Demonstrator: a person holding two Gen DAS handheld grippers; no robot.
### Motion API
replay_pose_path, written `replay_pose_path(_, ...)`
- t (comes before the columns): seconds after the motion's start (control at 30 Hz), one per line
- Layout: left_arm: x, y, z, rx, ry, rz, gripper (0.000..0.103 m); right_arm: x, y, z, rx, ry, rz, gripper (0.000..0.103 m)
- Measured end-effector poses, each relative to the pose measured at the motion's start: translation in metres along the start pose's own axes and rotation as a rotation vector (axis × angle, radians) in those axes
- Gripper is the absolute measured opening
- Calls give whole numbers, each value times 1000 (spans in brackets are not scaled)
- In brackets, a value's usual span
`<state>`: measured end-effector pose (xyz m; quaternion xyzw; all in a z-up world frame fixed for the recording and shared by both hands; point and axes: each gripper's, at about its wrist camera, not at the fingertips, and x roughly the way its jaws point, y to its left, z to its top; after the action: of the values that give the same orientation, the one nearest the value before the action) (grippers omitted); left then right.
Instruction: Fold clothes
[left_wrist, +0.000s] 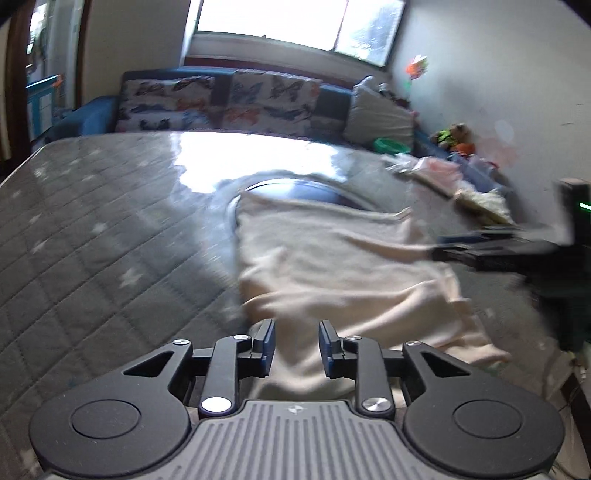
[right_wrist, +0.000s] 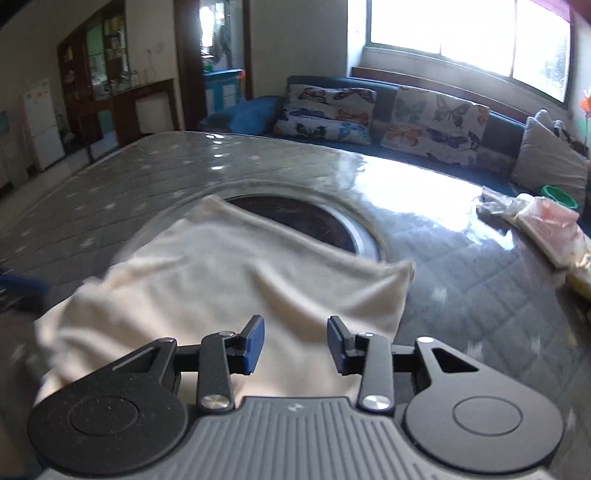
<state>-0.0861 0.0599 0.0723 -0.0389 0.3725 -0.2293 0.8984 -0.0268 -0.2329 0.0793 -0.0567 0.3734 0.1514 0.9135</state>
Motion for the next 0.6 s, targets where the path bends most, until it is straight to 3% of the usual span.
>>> replay_pose_path(0.13,26,-32,9,54,26,-134,28,38,-17,18,51,51,-36,31)
replay_pose_path(0.27,63,-58,7,114,112,-216,28,64,-26,24,50,80,-77,31)
replay_pose_path(0.37,83,-65,-2,125,187,-238,28,79,-32,24,53,96,-103,31)
replay_pose_path(0.6,81,-58,-6,105,195,-281,28,96,-37,32,45,49,-177,28)
